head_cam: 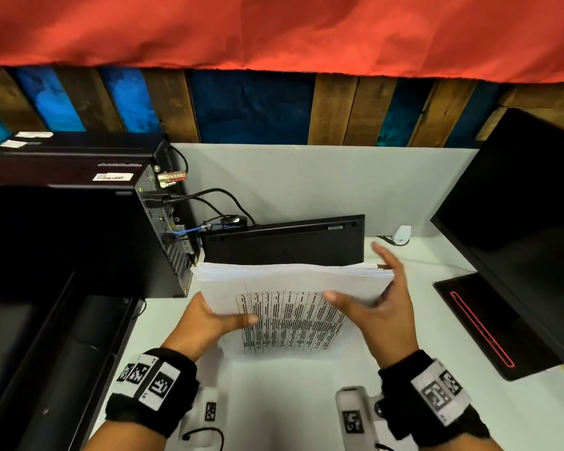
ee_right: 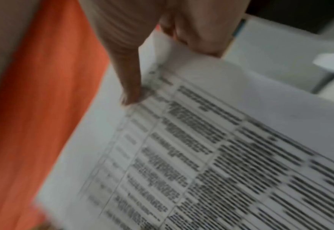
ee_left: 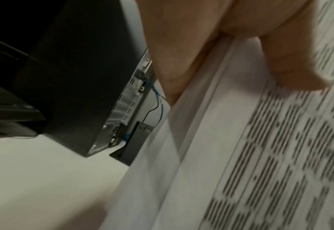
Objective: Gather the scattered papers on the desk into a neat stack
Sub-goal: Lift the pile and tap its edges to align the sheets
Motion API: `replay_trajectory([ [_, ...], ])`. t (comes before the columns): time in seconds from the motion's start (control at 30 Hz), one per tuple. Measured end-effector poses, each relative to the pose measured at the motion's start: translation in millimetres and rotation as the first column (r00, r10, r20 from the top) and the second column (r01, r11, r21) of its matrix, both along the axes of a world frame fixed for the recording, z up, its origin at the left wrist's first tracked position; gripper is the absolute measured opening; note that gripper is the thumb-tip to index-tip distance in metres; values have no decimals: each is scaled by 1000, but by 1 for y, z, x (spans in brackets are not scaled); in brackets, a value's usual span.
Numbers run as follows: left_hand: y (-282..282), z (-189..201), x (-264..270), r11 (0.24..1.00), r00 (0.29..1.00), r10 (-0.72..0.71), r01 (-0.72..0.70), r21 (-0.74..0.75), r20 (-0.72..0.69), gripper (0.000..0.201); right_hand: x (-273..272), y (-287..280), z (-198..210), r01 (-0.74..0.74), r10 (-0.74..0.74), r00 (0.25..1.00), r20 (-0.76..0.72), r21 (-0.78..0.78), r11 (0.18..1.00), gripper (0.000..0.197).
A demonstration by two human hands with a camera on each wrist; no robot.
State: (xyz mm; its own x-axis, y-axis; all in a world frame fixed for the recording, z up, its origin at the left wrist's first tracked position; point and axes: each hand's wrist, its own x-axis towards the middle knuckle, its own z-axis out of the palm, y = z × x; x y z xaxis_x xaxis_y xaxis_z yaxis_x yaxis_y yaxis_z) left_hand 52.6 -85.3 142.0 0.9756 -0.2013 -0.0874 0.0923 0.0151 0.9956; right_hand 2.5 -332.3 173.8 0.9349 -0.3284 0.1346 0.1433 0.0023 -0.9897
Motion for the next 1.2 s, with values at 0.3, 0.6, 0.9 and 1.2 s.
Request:
replay_trajectory([
  [0.3,-3,23,-3,973,981,193,-192,-131,-1,32,2,-41,-54,-486,434,712,-552,57,872,68],
  [0.6,21,16,2,988,997,-9,-3,-152,-79,69,-9,-19,-69,-200,282,879,-384,238,950,70],
  [0.9,-6,-26,-34,974,965,228,-228,12,-127,30,-14,-11,-49,-52,90,959,-269,147,988,32],
  [1.2,-16,-2,-31,952,956,295,-293,-88,7,29,-14,-3,-27,-40,56,985,-166,98,994,31],
])
